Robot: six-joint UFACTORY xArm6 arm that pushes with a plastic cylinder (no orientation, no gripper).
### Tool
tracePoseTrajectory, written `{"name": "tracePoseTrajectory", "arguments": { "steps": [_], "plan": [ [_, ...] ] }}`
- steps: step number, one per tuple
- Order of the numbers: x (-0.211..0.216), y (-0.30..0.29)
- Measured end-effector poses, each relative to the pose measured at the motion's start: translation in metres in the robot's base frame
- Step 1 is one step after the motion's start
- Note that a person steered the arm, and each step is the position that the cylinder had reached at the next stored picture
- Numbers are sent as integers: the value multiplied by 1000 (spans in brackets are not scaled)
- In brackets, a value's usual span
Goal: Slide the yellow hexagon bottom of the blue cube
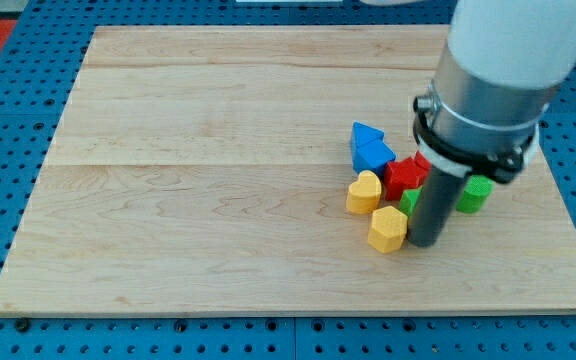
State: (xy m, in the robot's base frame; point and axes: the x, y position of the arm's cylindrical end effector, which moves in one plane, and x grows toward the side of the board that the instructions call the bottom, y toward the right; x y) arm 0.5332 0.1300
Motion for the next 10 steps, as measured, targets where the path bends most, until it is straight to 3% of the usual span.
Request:
{"name": "tracePoseTrajectory", "arguments": {
  "steps": [4,5,6,10],
  "plan": [
    [49,30],
    [41,-27],
    [24,-41],
    [-25,-27]
  ]
}}
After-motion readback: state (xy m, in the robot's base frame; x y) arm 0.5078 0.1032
